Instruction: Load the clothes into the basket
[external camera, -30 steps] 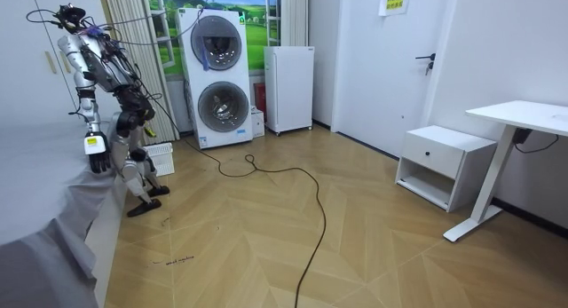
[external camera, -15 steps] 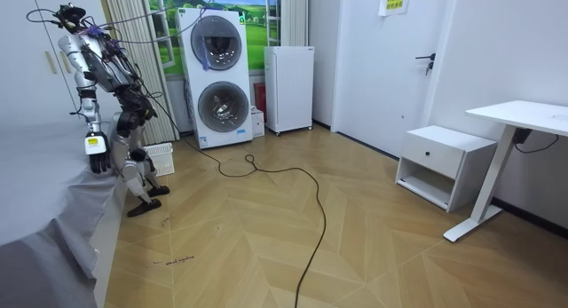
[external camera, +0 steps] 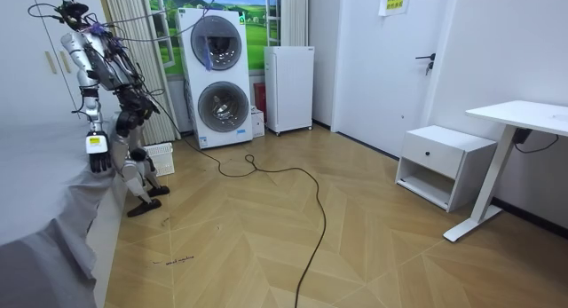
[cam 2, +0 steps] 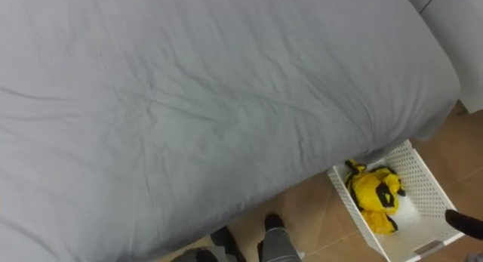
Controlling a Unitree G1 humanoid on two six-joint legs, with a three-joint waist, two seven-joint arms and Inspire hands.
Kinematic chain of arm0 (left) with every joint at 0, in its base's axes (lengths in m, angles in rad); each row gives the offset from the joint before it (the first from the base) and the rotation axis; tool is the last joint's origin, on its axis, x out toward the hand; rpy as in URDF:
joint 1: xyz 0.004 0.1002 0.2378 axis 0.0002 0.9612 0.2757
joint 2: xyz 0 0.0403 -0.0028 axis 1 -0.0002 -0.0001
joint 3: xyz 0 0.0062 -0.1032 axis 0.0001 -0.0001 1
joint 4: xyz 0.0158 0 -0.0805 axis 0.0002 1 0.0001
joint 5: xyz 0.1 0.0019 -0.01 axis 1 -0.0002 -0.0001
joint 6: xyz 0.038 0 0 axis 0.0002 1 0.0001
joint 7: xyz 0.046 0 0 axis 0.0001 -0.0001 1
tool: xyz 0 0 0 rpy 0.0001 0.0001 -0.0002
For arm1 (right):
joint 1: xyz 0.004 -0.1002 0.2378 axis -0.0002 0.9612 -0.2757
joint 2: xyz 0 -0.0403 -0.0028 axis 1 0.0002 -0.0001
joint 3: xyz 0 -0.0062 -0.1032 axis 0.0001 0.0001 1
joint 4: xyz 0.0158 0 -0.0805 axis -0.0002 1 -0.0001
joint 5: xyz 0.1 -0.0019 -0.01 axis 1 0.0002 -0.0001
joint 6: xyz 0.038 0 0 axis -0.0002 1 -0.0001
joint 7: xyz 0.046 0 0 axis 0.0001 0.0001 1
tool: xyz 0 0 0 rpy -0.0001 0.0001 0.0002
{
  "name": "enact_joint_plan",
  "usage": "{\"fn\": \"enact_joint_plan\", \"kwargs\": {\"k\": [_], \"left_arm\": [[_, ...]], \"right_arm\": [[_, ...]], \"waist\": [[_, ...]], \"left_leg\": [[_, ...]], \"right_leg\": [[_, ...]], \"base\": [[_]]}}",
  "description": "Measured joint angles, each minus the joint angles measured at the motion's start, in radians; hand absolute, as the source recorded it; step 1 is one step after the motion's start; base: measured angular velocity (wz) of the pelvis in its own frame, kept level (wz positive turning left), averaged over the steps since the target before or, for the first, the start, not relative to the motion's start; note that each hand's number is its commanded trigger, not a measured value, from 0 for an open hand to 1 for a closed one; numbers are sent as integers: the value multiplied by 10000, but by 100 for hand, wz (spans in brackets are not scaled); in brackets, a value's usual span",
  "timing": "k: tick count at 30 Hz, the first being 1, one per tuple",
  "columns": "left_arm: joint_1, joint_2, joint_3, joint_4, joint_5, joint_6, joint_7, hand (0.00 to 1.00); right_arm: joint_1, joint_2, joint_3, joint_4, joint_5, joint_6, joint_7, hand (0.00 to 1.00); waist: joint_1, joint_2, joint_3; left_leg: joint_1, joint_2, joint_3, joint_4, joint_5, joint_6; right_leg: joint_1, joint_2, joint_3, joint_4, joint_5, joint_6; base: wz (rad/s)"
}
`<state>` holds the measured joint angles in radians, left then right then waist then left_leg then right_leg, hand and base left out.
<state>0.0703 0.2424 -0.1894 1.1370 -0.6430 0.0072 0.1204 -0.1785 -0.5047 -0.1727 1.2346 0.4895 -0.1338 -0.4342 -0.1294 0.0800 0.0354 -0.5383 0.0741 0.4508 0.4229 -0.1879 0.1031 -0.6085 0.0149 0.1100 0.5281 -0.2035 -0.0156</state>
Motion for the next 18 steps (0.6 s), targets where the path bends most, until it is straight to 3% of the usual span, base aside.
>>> {"fn": "enact_joint_plan", "kwargs": {"k": [3, 7, 9, 14, 18], "left_arm": [[247, 86, 357, -223, 642, -6, -39, 0], [539, 166, 530, -301, 1911, -8, 63, 0], [600, 167, 694, -303, 2545, -8, 67, 0], [982, 102, 691, -795, 3801, -4, 115, 0], [1205, -19, 970, -971, 4628, -6, 281, 0]], "right_arm": [[468, 304, 31, -371, 499, -15, 0, 0], [1283, 864, 356, -750, 875, -228, 45, 0], [1712, 1232, 552, -809, 864, -232, 272, 0], [2261, 1960, 1108, -810, 947, -163, 1022, 0], [2379, 2515, 1130, -686, 940, -158, 1614, 0]], "waist": [[29, -326, -42], [33, -658, -205], [230, -811, -294], [292, -1006, -292], [328, -1238, -273]], "left_leg": [[642, -149, -253, -440, 153, -53], [1660, -357, -1104, -985, 300, -219], [2089, -420, -1383, -1208, 353, -275], [3206, -866, -2379, -1930, 473, -296], [3842, -1103, -2899, -2227, 474, -309]], "right_leg": [[735, -155, -398, -378, -7, -48], [2276, -159, -1103, -1449, 74, -131], [2954, -158, -1350, -1954, 138, -151], [4708, -427, -2457, -2998, 70, -71], [5723, -503, -2938, -3625, 30, -18]], "base": [[28], [49], [53], [61], [50]]}}
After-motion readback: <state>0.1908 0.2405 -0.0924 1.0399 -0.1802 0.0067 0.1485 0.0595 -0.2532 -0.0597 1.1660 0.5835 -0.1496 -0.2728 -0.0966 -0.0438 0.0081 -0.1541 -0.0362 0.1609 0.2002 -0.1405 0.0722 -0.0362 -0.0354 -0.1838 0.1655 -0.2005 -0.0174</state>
